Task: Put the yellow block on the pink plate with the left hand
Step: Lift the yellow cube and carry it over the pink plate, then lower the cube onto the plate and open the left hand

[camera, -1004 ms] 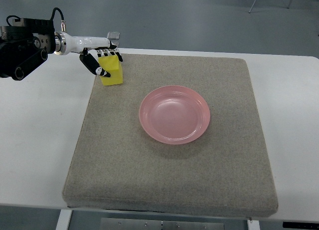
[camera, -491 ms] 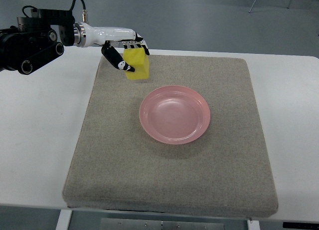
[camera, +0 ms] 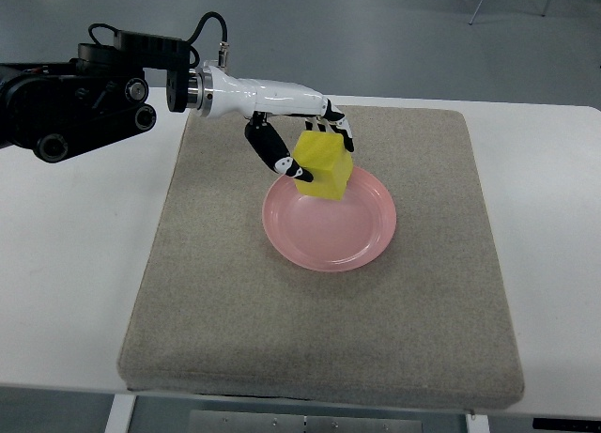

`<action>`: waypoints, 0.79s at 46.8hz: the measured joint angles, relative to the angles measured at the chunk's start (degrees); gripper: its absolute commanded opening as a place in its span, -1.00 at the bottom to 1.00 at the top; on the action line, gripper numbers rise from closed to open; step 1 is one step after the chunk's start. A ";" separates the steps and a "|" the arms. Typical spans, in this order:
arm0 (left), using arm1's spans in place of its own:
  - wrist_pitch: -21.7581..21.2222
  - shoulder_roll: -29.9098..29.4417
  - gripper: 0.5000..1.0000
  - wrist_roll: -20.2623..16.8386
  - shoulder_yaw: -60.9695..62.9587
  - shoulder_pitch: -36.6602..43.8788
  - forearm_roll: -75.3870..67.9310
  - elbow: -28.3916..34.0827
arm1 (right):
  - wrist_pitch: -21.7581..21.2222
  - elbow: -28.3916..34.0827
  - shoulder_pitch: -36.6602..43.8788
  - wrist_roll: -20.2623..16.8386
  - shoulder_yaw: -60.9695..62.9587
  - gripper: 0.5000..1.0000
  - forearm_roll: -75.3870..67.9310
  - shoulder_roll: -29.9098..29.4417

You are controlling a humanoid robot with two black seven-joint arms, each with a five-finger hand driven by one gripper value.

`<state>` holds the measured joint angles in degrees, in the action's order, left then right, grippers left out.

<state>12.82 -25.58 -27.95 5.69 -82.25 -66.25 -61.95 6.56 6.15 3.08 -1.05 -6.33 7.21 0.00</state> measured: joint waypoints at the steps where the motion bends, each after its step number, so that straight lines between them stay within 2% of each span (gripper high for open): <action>1: 0.11 0.00 -1.00 0.00 0.08 0.01 -0.05 -0.14 | 0.00 0.00 0.00 0.00 0.00 0.69 0.00 0.00; 27: -0.51 1.22 -1.00 0.15 0.85 3.84 -5.78 1.91 | 0.02 0.00 0.00 -0.01 0.00 0.69 0.00 0.00; 37: -0.62 3.24 -1.00 0.18 0.80 5.76 -5.81 5.62 | 0.02 0.00 0.00 -0.01 0.00 0.69 0.00 0.00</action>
<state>12.20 -22.35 -27.77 6.49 -76.49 -72.05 -56.34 6.58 6.15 3.08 -1.05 -6.33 7.21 0.00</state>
